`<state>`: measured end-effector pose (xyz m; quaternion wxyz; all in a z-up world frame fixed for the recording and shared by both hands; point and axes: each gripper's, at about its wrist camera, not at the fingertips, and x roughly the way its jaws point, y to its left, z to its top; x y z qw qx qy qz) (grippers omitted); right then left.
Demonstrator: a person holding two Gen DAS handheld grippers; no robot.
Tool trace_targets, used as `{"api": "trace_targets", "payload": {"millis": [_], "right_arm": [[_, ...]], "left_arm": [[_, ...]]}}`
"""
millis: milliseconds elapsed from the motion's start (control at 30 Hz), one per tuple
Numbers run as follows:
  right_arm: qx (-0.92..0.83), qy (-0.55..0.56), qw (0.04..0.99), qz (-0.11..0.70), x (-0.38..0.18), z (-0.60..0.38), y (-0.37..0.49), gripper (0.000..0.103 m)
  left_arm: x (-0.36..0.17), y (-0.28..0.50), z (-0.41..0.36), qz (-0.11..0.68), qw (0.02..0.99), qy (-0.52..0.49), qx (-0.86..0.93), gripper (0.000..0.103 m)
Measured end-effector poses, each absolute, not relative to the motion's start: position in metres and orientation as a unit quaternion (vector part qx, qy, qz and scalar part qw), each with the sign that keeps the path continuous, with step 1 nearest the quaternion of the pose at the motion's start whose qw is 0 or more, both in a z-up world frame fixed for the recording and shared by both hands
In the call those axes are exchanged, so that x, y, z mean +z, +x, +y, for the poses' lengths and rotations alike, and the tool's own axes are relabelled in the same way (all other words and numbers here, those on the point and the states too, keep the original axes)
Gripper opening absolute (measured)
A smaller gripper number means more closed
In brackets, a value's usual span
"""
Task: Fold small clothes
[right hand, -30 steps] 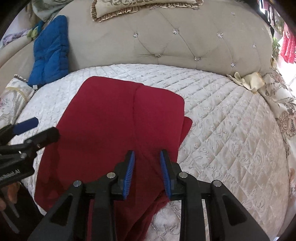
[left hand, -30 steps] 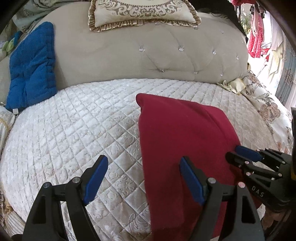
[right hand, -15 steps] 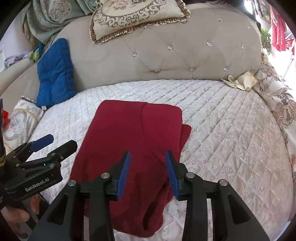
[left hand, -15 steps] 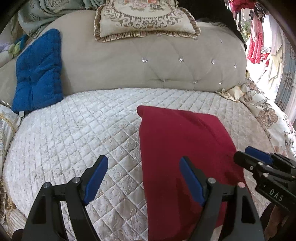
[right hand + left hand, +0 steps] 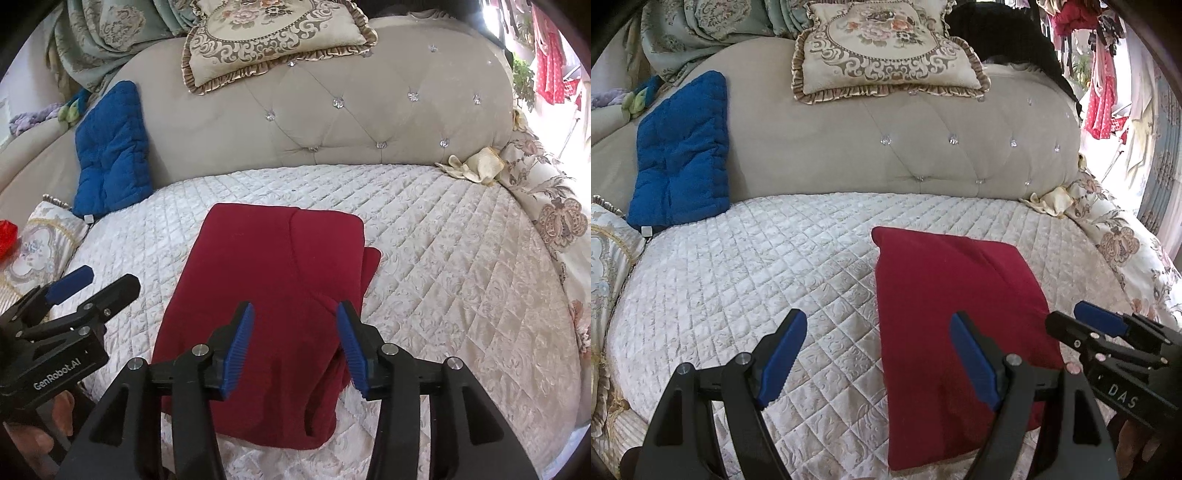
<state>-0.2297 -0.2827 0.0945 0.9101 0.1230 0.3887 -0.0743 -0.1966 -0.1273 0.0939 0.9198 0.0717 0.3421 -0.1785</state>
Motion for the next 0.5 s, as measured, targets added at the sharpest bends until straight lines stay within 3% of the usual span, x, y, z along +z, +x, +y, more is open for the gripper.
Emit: {"api": "trace_targets", "payload": {"millis": [500], "right_arm": [[-0.073,0.111,0.915,0.380,0.103,-0.272,-0.239,0.028]], "left_arm": [[0.102,-0.208,-0.118,0.331,0.925,0.064,-0.178,0.083]]}}
